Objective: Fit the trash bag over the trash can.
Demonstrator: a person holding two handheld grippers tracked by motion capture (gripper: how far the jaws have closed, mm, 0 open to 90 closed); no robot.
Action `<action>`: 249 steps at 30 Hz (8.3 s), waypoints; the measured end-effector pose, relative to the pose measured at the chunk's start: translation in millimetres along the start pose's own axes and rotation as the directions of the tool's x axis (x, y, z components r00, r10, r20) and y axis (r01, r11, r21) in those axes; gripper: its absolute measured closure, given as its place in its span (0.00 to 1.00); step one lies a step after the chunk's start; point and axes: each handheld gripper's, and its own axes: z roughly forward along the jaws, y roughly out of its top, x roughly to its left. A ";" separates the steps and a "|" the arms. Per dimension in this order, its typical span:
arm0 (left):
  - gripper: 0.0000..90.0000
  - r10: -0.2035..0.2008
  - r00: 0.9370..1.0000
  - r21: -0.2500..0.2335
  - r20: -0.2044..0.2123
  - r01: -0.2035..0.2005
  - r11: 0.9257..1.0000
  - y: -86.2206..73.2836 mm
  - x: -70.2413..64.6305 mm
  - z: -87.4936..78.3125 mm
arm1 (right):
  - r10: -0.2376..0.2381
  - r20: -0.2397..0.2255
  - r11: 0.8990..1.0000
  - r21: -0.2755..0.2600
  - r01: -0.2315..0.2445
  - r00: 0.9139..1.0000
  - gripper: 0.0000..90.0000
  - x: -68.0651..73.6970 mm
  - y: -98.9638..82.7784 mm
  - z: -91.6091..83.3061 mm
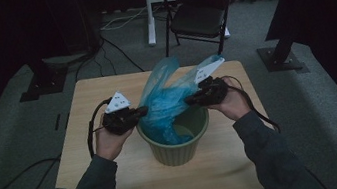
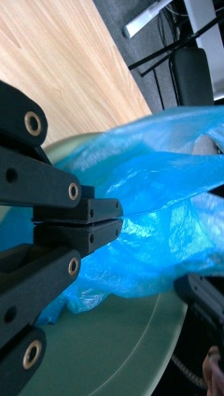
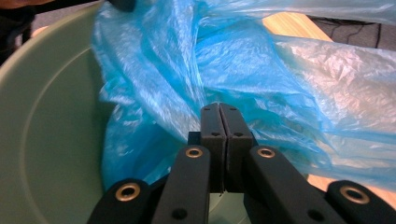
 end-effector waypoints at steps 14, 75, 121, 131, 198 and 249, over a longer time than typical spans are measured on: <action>0.98 0.005 1.000 0.005 -0.008 -0.005 1.000 -3.9 -0.3 1.4 | 0.101 0.111 0.990 -0.105 -0.089 0.989 0.61 -20.5 19.1 -7.2; 0.98 -0.061 0.995 -0.029 -0.074 0.059 0.998 -30.1 19.8 -17.9 | 0.204 0.097 0.977 -0.077 -0.197 0.974 0.68 -17.2 -15.0 -23.3; 0.70 -0.053 0.996 -0.098 -0.075 0.046 0.994 19.7 26.4 -16.0 | 0.126 0.114 0.990 -0.081 -0.117 0.986 1.00 -1.5 7.8 -4.2; 0.58 -0.019 0.996 0.053 -0.087 0.024 0.998 41.7 25.7 35.6 | 0.096 0.118 0.994 -0.068 -0.089 0.988 1.00 2.8 11.3 -1.3; 0.98 -0.219 0.972 0.025 -0.083 0.222 0.975 -38.3 36.5 7.4 | 0.247 0.063 0.968 0.035 -0.249 0.967 1.00 -9.8 -56.1 -10.7; 0.72 -0.242 0.968 -0.069 -0.059 0.238 0.969 -28.0 43.0 -23.8 | 0.267 0.090 0.959 -0.125 -0.255 0.960 0.70 -5.9 -42.9 -27.8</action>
